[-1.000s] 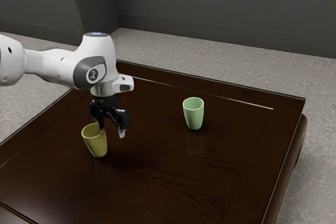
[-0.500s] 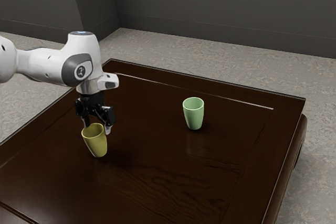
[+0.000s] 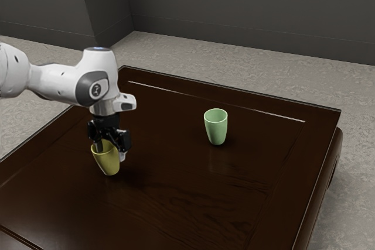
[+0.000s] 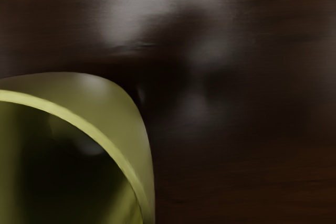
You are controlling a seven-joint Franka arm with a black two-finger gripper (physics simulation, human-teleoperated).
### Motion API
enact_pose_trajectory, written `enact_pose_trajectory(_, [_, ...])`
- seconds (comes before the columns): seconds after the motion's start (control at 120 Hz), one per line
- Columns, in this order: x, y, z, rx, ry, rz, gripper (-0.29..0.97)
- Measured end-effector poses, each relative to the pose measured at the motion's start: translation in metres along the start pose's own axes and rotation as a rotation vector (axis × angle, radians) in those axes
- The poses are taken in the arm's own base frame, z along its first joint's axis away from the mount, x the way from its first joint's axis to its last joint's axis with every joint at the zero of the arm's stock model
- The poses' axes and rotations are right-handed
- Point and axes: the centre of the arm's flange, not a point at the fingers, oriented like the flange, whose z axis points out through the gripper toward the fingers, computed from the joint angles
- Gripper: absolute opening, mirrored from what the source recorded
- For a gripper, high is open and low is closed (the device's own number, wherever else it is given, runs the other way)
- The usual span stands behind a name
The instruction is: Place the left cup onto the right cup
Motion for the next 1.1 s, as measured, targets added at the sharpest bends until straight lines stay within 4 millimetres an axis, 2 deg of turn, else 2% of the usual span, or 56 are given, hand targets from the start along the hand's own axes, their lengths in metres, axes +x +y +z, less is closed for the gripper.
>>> enact_pose_trajectory(0.175, [0.001,0.001,0.008,-0.001,-0.008,-0.001,0.65])
enact_pose_trajectory(0.35, [0.003,0.0,0.008,0.001,0.001,-0.002,0.25])
enact_pose_trajectory(0.417, [0.003,0.0,0.007,0.001,0.004,-0.003,0.14])
enact_pose_trajectory(0.542, [0.004,0.001,0.006,0.002,0.007,-0.002,0.01])
enact_pose_trajectory(0.675, [0.005,0.0,0.004,0.005,0.011,-0.002,-0.05])
enact_pose_trajectory(0.758, [0.009,0.0,-0.012,0.015,0.035,0.002,-0.07])
enact_pose_trajectory(0.992, [0.023,-0.004,-0.074,0.066,0.096,0.018,-0.09])
enact_pose_trajectory(1.1, [0.029,0.0,-0.111,0.097,0.135,0.033,-0.1])
